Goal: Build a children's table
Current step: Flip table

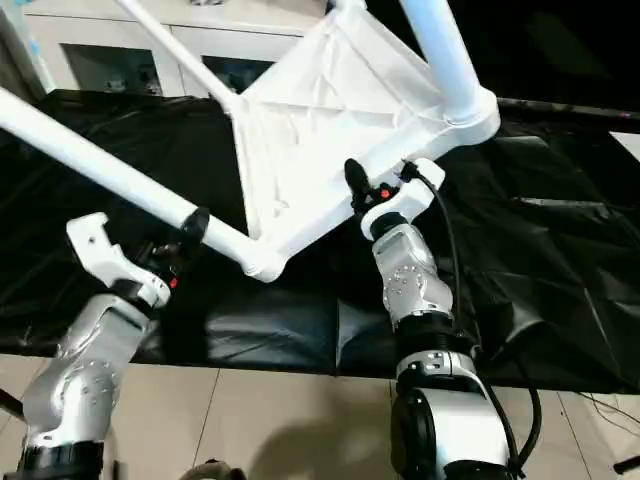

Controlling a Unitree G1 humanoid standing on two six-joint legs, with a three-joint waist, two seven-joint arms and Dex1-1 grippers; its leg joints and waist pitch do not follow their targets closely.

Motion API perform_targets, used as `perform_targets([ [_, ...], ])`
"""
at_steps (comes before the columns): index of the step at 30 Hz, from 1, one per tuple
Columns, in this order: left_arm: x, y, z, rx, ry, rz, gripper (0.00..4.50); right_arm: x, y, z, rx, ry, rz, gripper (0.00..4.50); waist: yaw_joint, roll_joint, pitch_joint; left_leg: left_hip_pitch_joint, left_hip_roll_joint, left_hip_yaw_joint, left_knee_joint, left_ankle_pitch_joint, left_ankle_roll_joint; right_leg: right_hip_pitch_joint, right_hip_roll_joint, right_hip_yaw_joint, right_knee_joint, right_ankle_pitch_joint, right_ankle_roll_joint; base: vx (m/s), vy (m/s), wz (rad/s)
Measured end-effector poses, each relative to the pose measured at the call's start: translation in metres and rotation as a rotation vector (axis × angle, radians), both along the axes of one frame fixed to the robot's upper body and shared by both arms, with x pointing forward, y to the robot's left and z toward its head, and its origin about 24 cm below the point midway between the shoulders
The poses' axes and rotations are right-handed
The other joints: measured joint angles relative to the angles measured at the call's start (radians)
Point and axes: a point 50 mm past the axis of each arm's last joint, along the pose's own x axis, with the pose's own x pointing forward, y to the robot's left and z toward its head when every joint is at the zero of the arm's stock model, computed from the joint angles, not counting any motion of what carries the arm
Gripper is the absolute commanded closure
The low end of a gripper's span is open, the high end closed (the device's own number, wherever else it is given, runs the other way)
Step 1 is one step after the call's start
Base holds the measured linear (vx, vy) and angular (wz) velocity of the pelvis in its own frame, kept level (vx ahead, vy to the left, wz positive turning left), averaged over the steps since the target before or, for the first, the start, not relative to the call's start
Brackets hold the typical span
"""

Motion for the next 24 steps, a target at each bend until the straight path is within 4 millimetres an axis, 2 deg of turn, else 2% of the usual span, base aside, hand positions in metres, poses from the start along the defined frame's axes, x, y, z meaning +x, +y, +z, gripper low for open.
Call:
perform_targets([
  [5,-0.024,0.011,-0.028,-0.11,0.148,-0.068,0.0,0.001,-0.017,0.003,-0.008,-0.003,-0.05,2.39,0.007,0.0,0.0,-0.004,0.0,0.0,0.0,0.0,0.0,-0.002,0.0,0.0,0.0,0.0,0.0,0.0,0.0,0.0],
  [8,-0.036,0.012,-0.029,-0.07,0.151,-0.185,0.0,0.001,-0.027,0.006,-0.021,-0.008,-0.096,2.39,0.009,0.0,0.0,-0.008,0.0,0.002,0.0,0.0,0.0,-0.003,0.0,0.002,0.0,0.001,-0.001,0.0,0.0,0.0],
  [12,-0.037,0.009,-0.016,0.068,0.09,-0.295,0.0,0.002,-0.036,0.013,-0.071,-0.026,-0.134,2.39,0.004,0.0,0.0,-0.008,0.0,0.002,0.0,0.0,0.0,-0.004,0.0,0.003,-0.001,0.0,0.0,0.0,0.0,0.0],
  [17,-0.036,0.002,0.01,0.238,-0.027,-0.414,0.0,0.004,-0.05,0.03,-0.19,-0.07,-0.185,2.39,0.0,-0.001,0.0,-0.007,0.0,0.003,0.0,0.0,0.0,-0.003,0.0,0.003,0.0,-0.001,0.002,0.0,0.0,0.0],
  [22,-0.033,-0.025,0.05,0.359,-0.205,-0.578,0.0,0.006,-0.049,0.044,-0.334,-0.109,-0.219,2.41,-0.001,-0.002,0.0,-0.006,0.0,0.003,0.0,0.0,0.0,-0.003,0.0,0.004,0.0,-0.002,0.004,0.0,0.0,0.0],
  [24,-0.033,-0.031,0.06,0.378,-0.248,-0.608,0.0,0.006,-0.046,0.047,-0.369,-0.122,-0.216,2.41,-0.005,-0.002,0.0,-0.005,0.0,0.003,0.0,0.0,0.0,-0.003,0.0,0.004,0.001,-0.002,0.004,0.0,0.0,0.0],
])
